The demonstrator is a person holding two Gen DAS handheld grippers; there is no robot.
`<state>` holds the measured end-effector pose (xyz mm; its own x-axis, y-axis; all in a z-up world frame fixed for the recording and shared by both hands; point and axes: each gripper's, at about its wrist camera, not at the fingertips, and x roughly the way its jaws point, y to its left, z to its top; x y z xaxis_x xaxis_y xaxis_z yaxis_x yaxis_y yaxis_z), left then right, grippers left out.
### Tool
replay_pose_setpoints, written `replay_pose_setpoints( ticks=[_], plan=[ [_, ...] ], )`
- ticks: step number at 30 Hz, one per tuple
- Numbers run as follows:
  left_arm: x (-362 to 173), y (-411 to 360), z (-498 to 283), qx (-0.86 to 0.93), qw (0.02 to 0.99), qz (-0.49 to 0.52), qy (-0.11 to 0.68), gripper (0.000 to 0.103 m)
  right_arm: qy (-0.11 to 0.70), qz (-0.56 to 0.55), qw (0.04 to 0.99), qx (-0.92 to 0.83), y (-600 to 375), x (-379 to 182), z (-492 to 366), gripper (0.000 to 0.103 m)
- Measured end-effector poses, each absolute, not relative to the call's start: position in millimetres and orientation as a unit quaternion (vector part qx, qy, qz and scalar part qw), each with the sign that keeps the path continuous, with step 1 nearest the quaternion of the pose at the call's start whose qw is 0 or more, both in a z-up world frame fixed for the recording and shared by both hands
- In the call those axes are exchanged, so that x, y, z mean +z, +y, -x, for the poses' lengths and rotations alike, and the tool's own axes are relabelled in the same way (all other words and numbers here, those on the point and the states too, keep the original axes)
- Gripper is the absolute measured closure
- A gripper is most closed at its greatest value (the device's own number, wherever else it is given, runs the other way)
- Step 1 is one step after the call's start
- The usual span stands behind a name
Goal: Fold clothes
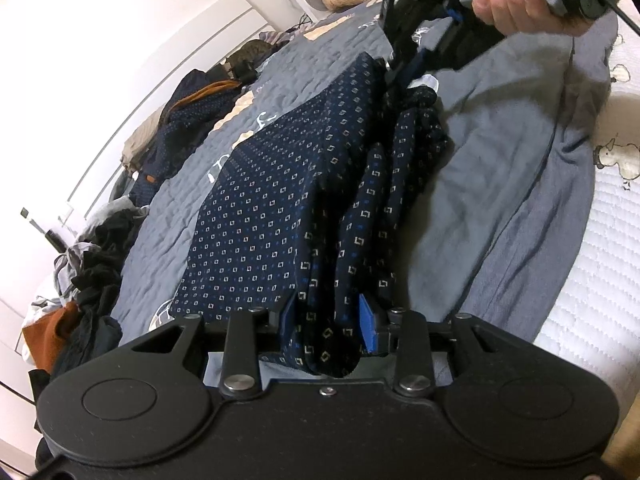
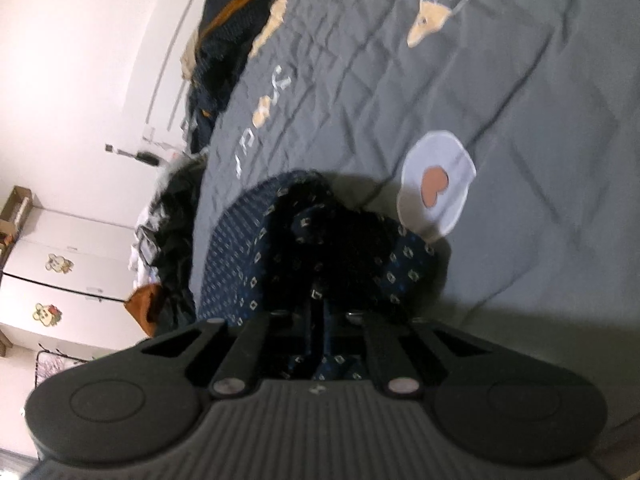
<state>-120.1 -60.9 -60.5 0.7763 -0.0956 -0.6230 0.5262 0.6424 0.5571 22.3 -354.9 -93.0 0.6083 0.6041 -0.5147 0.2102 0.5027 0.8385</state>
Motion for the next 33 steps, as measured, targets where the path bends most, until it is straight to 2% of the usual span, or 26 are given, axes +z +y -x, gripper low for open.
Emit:
replay_pose_setpoints(
  ticks=[10, 21, 26, 27, 29, 33],
  plan=[
    [-63.6, -59.5, 119.3, -0.184, 0.857, -0.383, 0.291, 0.069, 0.383, -0.505, 0.767, 0.101, -372.0, -88.8, -17.3, 0.099],
    [-50.4, -63.4, 123.8, -0.198, 0.874, -0.362, 0.256, 0.069, 0.39, -0.508, 0.761, 0.105, -369.3, -92.5, -19.6, 0.099],
    [-57.4, -66.2, 115.9, -0.192, 0.869, -0.366, 0.273, 0.07, 0.394, -0.507, 0.76, 0.103, -370.1, -94.0, -20.5, 0.098],
    [-59.8, -65.8, 113.9, -0.191, 0.867, -0.368, 0.278, 0.07, 0.394, -0.509, 0.759, 0.102, -370.5, -94.7, -20.6, 0.098],
    [-63.2, -64.4, 112.4, -0.194, 0.862, -0.373, 0.284, 0.083, 0.387, -0.515, 0.758, 0.098, -371.9, -95.5, -19.7, 0.098],
    [-62.5, -61.6, 112.7, -0.2, 0.86, -0.369, 0.291, 0.088, 0.375, -0.514, 0.766, 0.087, -378.4, -91.8, -18.5, 0.103]
  ],
)
